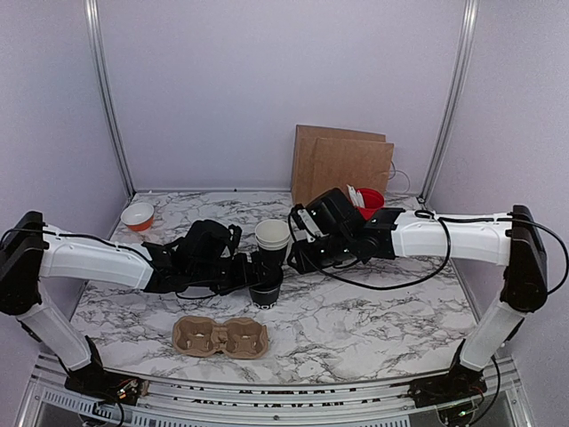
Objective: Pack the takeout coffee
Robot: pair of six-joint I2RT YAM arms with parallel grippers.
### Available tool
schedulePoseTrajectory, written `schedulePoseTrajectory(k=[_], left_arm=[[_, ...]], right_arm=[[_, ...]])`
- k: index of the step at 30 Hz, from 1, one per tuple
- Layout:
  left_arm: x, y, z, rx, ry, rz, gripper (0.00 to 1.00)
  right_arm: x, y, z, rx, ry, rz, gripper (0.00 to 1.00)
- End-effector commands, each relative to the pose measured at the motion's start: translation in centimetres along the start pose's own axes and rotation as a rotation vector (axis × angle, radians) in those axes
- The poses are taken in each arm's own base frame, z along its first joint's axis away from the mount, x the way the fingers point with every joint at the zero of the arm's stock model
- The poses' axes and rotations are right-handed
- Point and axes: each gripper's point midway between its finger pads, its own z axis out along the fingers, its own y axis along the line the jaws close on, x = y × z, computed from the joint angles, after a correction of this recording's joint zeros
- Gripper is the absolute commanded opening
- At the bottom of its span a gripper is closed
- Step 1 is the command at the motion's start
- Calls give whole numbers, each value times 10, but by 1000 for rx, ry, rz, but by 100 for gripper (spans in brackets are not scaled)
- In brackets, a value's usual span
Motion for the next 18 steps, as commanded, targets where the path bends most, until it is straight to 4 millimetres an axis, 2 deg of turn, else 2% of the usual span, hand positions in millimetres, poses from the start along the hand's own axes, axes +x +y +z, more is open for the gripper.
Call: schedulePoseTrajectory(k=[1, 4, 11, 18], left_arm=[[-12, 1, 0, -58, -40, 26, 93], [-14, 12, -5, -125, -49, 71, 93], [-16, 22, -13, -175, -59, 129, 93], [-12, 30, -7, -208, -42, 144, 91]], right_arm=[[-6, 3, -6, -26, -27, 23, 38], [0, 6, -5, -37, -14, 28, 38], [12, 14, -5, -56, 5, 32, 38], [6, 26, -8, -70, -13, 22, 38]])
